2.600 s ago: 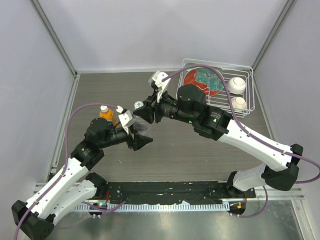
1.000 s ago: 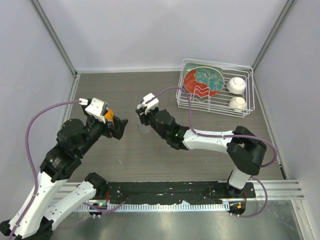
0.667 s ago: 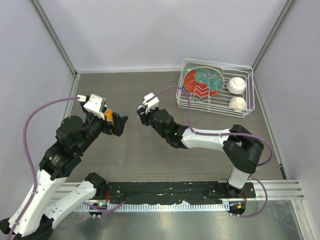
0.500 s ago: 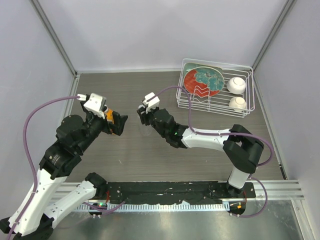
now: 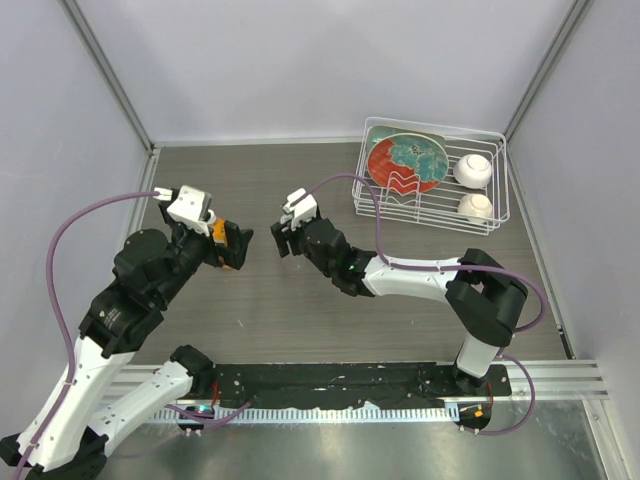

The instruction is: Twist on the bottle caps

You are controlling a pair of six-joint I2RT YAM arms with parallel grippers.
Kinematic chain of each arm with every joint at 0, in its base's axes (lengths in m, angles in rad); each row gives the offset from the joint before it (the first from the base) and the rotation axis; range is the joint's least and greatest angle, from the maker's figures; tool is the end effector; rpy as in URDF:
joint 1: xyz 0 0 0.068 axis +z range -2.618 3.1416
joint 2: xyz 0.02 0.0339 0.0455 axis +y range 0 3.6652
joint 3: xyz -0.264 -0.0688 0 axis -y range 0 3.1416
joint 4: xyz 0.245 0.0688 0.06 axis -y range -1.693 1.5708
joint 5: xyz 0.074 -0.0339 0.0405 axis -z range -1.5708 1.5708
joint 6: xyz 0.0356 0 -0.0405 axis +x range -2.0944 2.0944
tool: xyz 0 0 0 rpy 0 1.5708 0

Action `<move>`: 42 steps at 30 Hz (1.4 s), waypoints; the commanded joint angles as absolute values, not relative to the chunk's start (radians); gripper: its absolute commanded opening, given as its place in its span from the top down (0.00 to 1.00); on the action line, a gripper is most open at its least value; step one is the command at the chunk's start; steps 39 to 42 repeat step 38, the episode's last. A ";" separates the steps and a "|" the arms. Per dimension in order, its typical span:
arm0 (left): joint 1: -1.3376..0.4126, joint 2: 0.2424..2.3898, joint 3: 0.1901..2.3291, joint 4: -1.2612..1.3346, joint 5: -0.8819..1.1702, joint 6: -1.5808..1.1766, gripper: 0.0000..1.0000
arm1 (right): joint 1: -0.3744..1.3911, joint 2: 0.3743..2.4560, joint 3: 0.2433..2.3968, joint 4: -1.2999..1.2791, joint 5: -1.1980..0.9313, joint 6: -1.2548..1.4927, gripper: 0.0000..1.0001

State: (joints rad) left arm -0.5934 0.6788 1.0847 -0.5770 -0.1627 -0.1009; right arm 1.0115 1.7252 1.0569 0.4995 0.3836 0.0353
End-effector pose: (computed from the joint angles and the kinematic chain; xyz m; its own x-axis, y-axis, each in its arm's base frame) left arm 0.1056 -0.0643 0.4125 -0.1827 0.0033 -0.9832 0.4031 0.9123 -0.0718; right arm 0.2212 0.3282 0.2517 -0.1099 -0.1139 -0.9874 -0.5868 0.8093 -0.0280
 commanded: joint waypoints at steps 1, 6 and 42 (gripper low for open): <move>-0.595 0.680 1.112 -0.551 -0.178 -0.095 0.00 | 1.012 1.675 1.101 0.505 0.373 0.018 0.27; -0.595 0.681 1.120 -0.552 -0.179 -0.092 0.00 | 1.012 1.661 1.135 0.465 0.379 0.005 0.22; -0.259 1.198 1.701 -0.973 -0.043 -0.071 0.00 | 1.022 1.169 1.384 -0.557 0.406 0.270 0.00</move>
